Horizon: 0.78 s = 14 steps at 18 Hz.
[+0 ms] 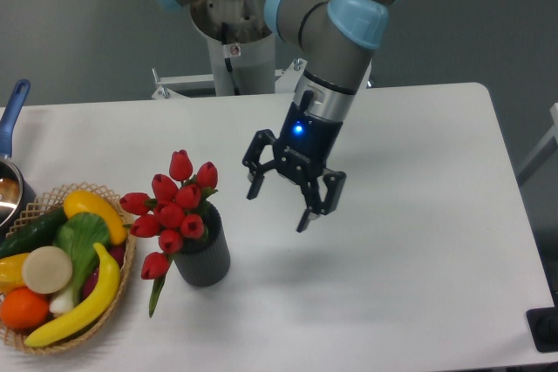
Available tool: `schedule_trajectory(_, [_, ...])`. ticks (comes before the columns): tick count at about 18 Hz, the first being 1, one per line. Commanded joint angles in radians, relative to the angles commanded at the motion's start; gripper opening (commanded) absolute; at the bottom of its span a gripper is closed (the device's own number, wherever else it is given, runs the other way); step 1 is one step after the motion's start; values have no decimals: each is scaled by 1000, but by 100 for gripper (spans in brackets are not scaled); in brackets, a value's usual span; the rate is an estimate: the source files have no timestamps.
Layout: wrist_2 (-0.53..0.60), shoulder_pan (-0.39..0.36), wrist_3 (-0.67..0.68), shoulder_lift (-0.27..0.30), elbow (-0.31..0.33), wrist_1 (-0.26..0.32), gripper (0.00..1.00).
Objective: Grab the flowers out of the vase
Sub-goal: 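Move the open gripper toward the red tulip stems above the vase, then close the gripper around the tulip stems just above the vase rim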
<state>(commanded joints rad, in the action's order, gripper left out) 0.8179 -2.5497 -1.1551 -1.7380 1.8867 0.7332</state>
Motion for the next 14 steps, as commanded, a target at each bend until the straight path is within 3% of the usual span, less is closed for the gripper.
schedule_trajectory(4, [-89,32,9,0,12,0,100])
schedule_trajectory(14, [-118,85,9,-32,20,0,100])
